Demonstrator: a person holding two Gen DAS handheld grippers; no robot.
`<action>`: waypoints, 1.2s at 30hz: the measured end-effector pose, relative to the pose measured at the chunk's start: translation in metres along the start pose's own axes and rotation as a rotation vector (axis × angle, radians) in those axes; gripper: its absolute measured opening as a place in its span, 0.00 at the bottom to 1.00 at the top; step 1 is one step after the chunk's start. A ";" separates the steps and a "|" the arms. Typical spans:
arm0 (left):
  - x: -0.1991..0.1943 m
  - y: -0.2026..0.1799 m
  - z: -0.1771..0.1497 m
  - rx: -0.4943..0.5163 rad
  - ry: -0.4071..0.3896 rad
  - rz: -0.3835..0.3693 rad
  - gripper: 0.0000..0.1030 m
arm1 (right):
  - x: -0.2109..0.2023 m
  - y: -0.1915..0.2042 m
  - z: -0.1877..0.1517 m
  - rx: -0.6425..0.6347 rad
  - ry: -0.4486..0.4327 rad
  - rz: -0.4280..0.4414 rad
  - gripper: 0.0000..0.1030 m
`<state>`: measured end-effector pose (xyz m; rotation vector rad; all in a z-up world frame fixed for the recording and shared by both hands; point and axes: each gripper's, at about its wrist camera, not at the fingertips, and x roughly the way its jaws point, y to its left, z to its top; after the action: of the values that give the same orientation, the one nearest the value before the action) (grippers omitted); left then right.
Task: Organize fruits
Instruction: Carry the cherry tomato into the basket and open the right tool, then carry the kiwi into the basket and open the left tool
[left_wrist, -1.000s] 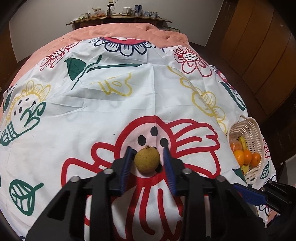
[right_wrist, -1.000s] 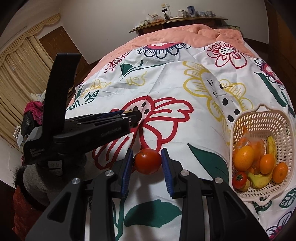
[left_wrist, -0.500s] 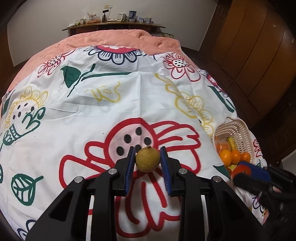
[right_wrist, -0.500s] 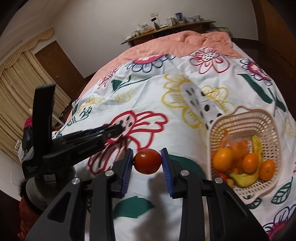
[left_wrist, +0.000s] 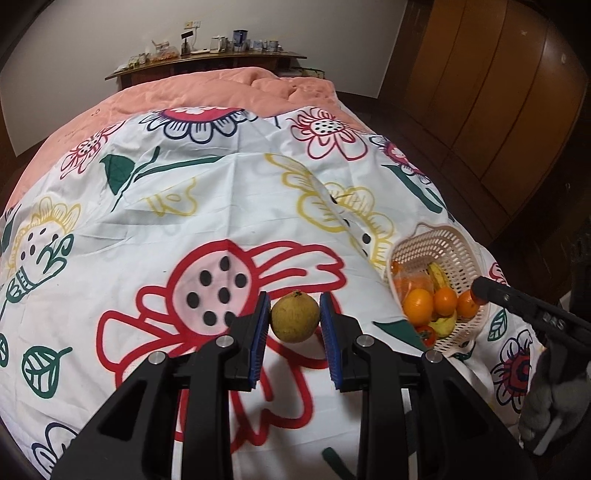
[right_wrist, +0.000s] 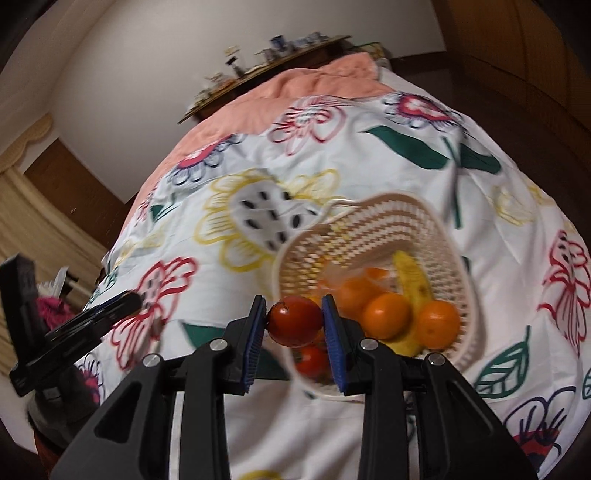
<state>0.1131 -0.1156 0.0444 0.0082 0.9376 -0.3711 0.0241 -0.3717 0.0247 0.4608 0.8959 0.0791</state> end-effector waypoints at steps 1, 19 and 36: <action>0.000 -0.003 0.000 0.006 0.000 -0.001 0.27 | 0.002 -0.006 0.001 0.012 0.001 -0.007 0.31; -0.005 -0.049 -0.004 0.103 0.003 -0.040 0.27 | 0.010 -0.060 -0.004 0.148 0.002 -0.054 0.33; 0.005 -0.089 -0.006 0.180 0.032 -0.062 0.27 | -0.004 -0.064 -0.012 0.161 -0.027 -0.011 0.39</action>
<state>0.0832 -0.1999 0.0505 0.1499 0.9350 -0.5131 0.0042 -0.4260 -0.0051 0.6056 0.8818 -0.0091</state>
